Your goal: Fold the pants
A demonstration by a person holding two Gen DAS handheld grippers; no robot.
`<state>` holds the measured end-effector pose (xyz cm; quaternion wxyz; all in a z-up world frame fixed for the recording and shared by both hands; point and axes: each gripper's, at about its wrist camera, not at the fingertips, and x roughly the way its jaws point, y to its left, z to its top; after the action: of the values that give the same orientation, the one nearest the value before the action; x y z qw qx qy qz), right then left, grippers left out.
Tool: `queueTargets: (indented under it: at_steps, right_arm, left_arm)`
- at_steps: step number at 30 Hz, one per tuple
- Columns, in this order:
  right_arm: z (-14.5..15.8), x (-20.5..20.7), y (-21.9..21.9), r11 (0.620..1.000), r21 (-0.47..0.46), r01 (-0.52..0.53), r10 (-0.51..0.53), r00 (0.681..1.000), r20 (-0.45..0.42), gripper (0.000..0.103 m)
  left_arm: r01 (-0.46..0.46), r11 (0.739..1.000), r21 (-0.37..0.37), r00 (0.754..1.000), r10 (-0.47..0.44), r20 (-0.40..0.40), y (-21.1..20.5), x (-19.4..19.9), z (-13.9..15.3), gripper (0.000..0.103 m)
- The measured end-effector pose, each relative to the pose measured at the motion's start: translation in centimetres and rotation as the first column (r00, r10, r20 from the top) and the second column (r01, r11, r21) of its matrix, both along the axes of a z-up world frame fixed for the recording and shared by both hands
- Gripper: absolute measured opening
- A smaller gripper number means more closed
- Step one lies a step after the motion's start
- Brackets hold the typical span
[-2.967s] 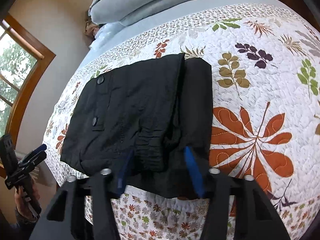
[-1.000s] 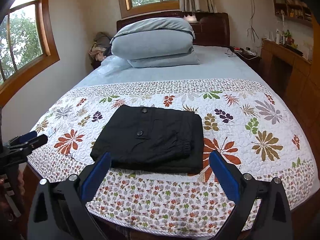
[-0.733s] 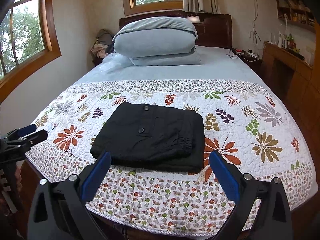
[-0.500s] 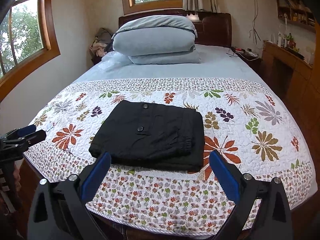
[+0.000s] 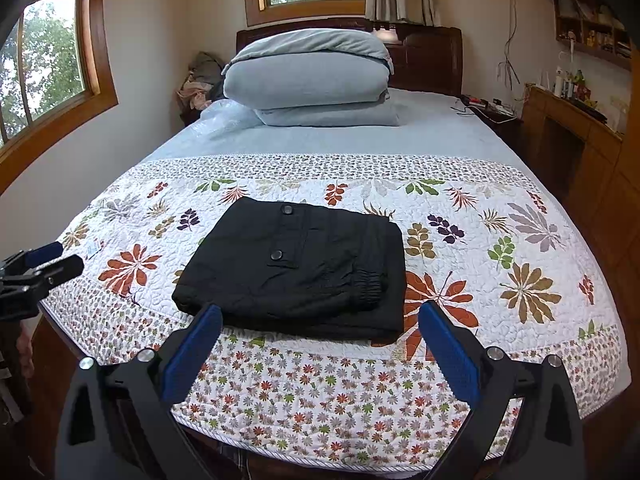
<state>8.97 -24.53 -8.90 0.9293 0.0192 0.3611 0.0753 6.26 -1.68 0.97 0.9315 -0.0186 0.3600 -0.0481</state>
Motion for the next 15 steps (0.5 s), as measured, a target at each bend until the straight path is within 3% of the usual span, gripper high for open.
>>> queueTargets:
  at_steps: [15]
  right_arm:
    - [-0.1, 0.2, -1.1, 0.999, 0.007, 0.044, -0.044, 0.999, 0.003, 0.099]
  left_arm:
    - [-0.01, 1.0, 0.014, 1.0, 0.01, -0.017, -0.1, 0.5, -0.5, 0.1]
